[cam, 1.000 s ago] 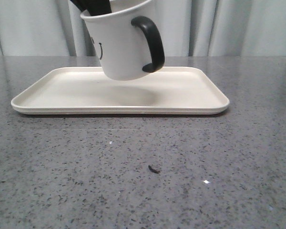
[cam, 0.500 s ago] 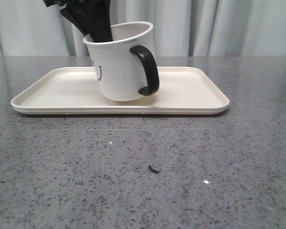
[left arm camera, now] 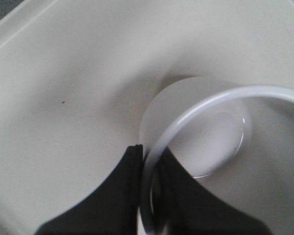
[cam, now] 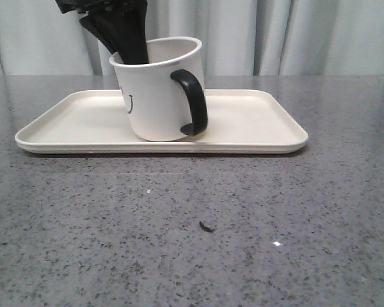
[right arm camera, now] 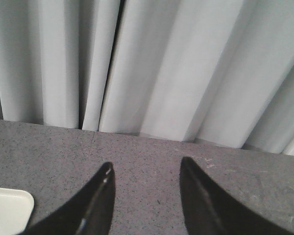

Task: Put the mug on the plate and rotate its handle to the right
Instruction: 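Carry the mug over the cream tray and lower it onto the tray, then open the left gripper and lift it away from the mug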

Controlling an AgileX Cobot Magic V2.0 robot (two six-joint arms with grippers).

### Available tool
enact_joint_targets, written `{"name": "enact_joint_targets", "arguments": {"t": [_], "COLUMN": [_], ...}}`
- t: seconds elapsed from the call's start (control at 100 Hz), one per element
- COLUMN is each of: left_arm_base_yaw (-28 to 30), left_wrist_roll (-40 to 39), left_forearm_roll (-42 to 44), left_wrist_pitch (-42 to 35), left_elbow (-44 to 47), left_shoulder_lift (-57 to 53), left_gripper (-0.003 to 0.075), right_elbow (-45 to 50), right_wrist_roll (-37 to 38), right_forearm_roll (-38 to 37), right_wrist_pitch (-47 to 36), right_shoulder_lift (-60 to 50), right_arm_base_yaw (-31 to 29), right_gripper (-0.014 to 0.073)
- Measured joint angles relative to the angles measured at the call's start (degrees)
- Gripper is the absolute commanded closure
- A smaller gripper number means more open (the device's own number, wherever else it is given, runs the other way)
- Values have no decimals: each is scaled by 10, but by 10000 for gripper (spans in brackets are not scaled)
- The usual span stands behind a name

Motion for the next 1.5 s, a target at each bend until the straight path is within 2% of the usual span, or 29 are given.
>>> {"name": "enact_joint_targets", "arguments": {"t": [0.43,0.53,0.7,0.79,1.02,1.35,1.5], "left_arm_base_yaw": [0,0,0,0,0,0,0], "left_wrist_roll": [0,0,0,0,0,-7,-8], "left_forearm_roll": [1,1,0,0,0,0,6], "left_wrist_pitch": [2,5,7,10,18,25,28], "left_elbow": [0,0,0,-2,-33,-145,-167], "left_shoulder_lift": [1,1,1,1,1,-3,-33], "left_gripper": [707,640,464,418,414,415,416], "right_elbow": [0,0,0,0,0,0,0], "right_wrist_roll": [0,0,0,0,0,0,0], "right_forearm_roll": [0,0,0,0,0,0,0], "right_wrist_pitch": [0,1,1,1,7,8,8], "right_shoulder_lift": [0,0,0,0,0,0,0], "right_arm_base_yaw": [0,0,0,0,0,0,0], "right_gripper": [265,265,265,265,265,265,265]}}
